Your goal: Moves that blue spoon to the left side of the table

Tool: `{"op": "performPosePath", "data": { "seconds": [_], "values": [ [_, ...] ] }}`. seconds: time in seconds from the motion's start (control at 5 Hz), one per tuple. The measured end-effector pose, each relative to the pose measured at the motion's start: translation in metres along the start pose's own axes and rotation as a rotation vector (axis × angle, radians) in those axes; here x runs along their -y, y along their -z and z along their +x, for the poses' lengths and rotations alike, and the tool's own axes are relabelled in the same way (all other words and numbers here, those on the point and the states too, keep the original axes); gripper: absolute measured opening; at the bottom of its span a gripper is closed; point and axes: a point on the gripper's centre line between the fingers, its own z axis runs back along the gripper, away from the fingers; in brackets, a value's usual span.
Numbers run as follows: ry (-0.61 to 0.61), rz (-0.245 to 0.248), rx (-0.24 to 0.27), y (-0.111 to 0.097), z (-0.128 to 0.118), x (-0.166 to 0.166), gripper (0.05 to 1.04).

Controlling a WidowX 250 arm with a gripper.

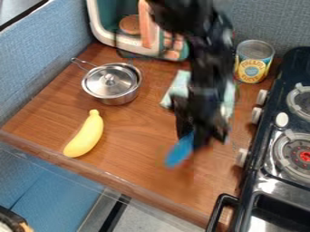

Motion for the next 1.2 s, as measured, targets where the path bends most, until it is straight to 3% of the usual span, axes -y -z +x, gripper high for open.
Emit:
{"op": "performPosePath", "data": {
  "seconds": [0.2,0.4,0.6,0.8,1.2],
  "values": [
    [-0.105,0.024,0.042,-0.031,-0.017,-0.053,0.388],
    [-0.169,0.035,0.057,-0.047,-0.035,-0.094,0.388],
    [-0.209,0.056,0.061,-0.049,-0.054,-0.141,0.382],
    [-0.25,0.053,0.015,-0.025,-0.077,-0.182,0.382],
    [-0.284,0.068,-0.02,0.014,-0.088,-0.233,0.382]
  ]
}}
